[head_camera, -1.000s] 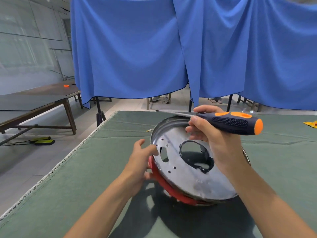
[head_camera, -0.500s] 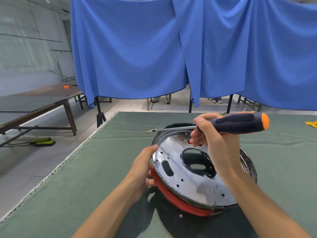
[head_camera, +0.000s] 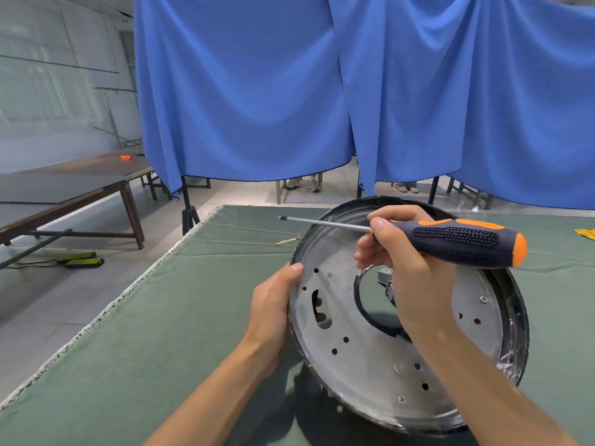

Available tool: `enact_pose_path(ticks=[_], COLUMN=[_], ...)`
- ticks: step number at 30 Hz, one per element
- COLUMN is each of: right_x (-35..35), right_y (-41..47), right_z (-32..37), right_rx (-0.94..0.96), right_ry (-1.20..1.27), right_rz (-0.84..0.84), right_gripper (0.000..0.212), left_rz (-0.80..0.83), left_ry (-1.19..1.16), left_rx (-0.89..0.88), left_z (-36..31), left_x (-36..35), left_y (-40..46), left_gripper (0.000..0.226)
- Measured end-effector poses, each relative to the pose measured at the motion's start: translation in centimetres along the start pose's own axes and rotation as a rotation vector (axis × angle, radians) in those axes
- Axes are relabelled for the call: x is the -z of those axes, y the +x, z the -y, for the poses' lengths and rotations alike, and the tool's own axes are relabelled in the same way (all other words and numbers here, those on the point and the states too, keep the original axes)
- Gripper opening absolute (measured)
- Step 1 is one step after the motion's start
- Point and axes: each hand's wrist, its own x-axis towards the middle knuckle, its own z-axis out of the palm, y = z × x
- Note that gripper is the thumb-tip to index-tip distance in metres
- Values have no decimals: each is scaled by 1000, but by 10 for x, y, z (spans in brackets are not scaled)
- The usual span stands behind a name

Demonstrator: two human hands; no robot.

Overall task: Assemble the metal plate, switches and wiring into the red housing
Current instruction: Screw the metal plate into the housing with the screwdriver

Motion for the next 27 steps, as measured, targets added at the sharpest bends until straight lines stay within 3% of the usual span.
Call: enact_pose_path(ticks=[6, 13, 18, 27], right_x=[-2, -7, -12, -10], right_y=[-2, -5, -7, -9], right_z=[-1, 6, 9, 7], right_rx=[-1, 44, 101, 73], right_ry=[-21, -31, -179, -226], right_rz=[-6, -83, -88, -117], right_gripper=[11, 10, 13, 21], left_rz=[-16, -256, -281, -301], left_ry=[-31, -169, -147, -119], left_rx=[-4, 172, 129, 42], left_z=[4, 18, 20, 21], left_x=[2, 18, 22, 18], left_y=[3, 19, 21, 20], left_gripper=[33, 41, 43, 38])
